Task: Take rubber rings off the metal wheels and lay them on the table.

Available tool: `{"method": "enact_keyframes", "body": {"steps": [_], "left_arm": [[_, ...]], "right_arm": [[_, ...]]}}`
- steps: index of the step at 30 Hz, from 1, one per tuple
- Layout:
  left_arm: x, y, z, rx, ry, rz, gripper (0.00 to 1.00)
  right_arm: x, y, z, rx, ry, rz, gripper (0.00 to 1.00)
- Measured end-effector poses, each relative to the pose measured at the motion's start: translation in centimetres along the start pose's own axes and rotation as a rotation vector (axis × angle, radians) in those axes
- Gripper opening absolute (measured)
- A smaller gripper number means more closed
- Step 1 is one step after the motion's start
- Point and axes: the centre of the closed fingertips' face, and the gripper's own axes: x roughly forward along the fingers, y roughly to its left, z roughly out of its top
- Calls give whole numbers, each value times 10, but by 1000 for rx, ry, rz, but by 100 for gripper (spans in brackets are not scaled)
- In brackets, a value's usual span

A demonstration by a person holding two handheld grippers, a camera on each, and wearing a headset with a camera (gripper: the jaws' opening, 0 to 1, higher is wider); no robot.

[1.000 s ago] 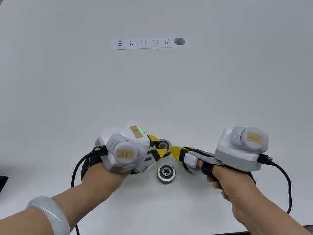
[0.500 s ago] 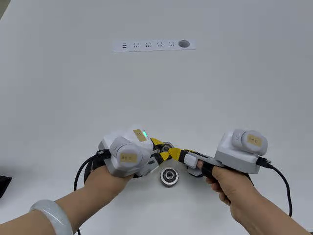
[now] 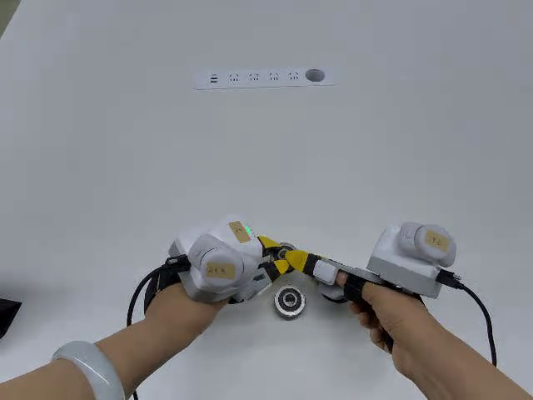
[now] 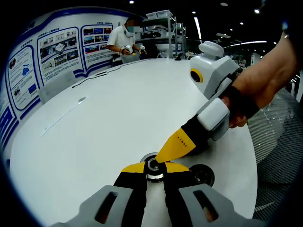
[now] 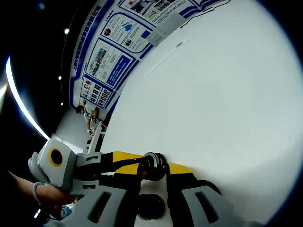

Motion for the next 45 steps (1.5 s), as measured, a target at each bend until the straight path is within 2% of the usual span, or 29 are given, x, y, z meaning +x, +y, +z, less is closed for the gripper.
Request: {"method": "enact_keyframes", "body": {"steps": [4,15,26,29,31,36,39,45], "left_arm": [[0,0,0,1,1,0,14],[0,0,0,1,1,0,14],[-1,-1,0,6,2,0,14],[0,-1,-1,8,3,0,14],[0,-1,-1,8,3,0,14],[0,-1,-1,10,4,-1,14],[-1,-1,-1,9,4,-1,14],[-1,-1,-1,6,3,0,14]], "right_arm": [[-2,5,0,4,2,17,22],[-3,6,-1,37,-1,38,23],[-8,7,-1,38,-2,50,22],[-9,7,-2,35,-3,47,20],[-10,6,-1,33,-8,49,16],[-9,6,-1,21,-5,41,14],[-8,3,-2,-12,-1,20,20],[-3,3,-1,6,-12,25,24]]}}
